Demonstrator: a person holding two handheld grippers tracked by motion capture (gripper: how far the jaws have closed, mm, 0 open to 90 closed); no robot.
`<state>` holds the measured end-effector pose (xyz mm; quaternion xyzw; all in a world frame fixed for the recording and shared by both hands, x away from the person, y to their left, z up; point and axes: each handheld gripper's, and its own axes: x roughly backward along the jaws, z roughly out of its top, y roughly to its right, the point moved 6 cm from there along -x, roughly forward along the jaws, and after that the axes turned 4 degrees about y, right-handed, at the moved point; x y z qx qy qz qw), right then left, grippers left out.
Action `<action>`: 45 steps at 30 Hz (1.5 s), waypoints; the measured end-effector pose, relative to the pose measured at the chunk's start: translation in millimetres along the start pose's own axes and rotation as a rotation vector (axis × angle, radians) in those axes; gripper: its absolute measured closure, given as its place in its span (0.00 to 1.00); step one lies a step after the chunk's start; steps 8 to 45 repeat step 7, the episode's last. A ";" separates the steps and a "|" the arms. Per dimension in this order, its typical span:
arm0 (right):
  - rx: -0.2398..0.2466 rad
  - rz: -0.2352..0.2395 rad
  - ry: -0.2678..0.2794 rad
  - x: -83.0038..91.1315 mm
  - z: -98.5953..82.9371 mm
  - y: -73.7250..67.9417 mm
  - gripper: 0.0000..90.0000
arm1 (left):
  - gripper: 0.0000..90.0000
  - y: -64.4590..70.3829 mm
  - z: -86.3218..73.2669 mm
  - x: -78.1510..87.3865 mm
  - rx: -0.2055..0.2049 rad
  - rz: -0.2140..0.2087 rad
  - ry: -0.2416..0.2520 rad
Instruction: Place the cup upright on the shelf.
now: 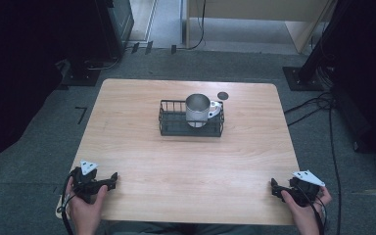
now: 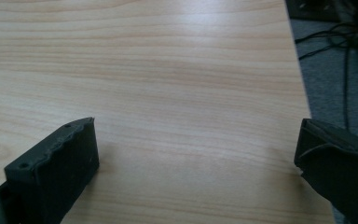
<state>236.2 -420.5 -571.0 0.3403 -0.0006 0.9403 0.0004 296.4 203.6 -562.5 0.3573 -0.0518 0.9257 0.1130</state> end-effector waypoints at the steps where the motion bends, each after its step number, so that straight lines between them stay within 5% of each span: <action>1: -0.016 0.025 -0.011 -0.6 -0.6 0.1 0.00 | 0.01 0.2 0.4 -0.5 -0.001 0.000 0.001; 45: 0.004 0.046 -0.011 -0.4 -0.8 -1.1 0.00 | 0.01 3.2 2.9 -3.0 -0.004 -0.003 -0.002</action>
